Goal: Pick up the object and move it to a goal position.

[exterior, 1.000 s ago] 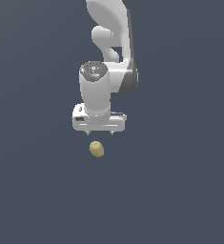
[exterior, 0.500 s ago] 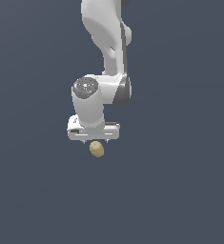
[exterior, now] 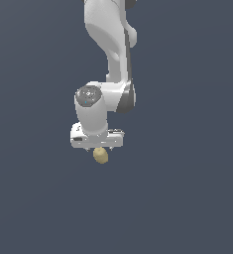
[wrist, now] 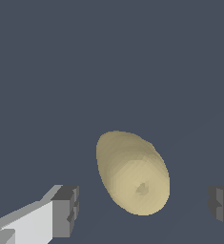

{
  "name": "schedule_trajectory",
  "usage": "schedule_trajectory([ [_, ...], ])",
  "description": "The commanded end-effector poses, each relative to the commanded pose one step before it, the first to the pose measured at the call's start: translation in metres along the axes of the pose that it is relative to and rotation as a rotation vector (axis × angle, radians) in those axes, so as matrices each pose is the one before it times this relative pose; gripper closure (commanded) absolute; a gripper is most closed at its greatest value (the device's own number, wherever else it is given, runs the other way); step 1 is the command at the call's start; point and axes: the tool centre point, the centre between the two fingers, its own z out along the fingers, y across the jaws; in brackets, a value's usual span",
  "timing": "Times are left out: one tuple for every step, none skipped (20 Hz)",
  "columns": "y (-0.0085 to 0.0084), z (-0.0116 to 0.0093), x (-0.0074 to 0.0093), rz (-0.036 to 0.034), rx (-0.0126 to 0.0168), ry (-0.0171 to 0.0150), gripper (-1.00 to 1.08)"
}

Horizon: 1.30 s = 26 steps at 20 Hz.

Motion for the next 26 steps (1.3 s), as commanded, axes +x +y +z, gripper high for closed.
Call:
schedule_trajectory([
  [-0.00023, 0.01164, -0.00062, -0.0009, 0.00042, -0.00119, -0.92],
  [0.00021, 0.00623, -0.00016, 0.0, 0.0, 0.0, -0.92],
  [-0.0002, 0.00574, -0.0001, -0.00064, 0.00015, 0.00022, -0.92],
  [0.00018, 0.00505, -0.0001, 0.0, 0.0, 0.0, -0.92],
  [0.00016, 0.00424, -0.00003, 0.0, 0.0, 0.0, -0.92],
  [-0.00026, 0.00331, 0.0001, -0.00064, 0.00014, 0.00021, -0.92],
  [0.00013, 0.00262, 0.00015, 0.0, 0.0, 0.0, -0.92],
  [0.00012, 0.00181, 0.00026, 0.0, 0.0, 0.0, -0.92],
  [0.0001, 0.00099, 0.00038, 0.0, 0.0, 0.0, -0.92],
  [0.00008, 0.00021, 0.00042, 0.0, 0.0, 0.0, -0.92],
  [0.00003, -0.00007, 0.00018, 0.0, 0.0, 0.0, -0.92],
  [0.0, 0.0, 0.0, 0.0, 0.0, 0.0, 1.08],
  [0.0, 0.0, 0.0, 0.0, 0.0, 0.0, 1.08],
  [0.0, 0.0, 0.0, 0.0, 0.0, 0.0, 1.08],
  [0.0, 0.0, 0.0, 0.0, 0.0, 0.0, 1.08],
  [0.0, 0.0, 0.0, 0.0, 0.0, 0.0, 1.08],
  [0.0, 0.0, 0.0, 0.0, 0.0, 0.0, 1.08],
  [0.0, 0.0, 0.0, 0.0, 0.0, 0.0, 1.08],
  [0.0, 0.0, 0.0, 0.0, 0.0, 0.0, 1.08],
  [0.0, 0.0, 0.0, 0.0, 0.0, 0.0, 1.08],
  [0.0, 0.0, 0.0, 0.0, 0.0, 0.0, 1.08],
  [-0.00013, -0.00039, 0.00015, -0.00031, -0.00012, 0.00061, 1.08],
  [-0.00001, -0.00027, -0.00005, 0.0, 0.0, 0.0, 1.08],
  [-0.00003, -0.00081, -0.00015, 0.0, 0.0, 0.0, 1.08],
  [-0.00005, -0.00136, -0.00025, 0.0, 0.0, 0.0, 1.08],
  [-0.00007, -0.0019, -0.00035, 0.0, 0.0, 0.0, 1.08],
])
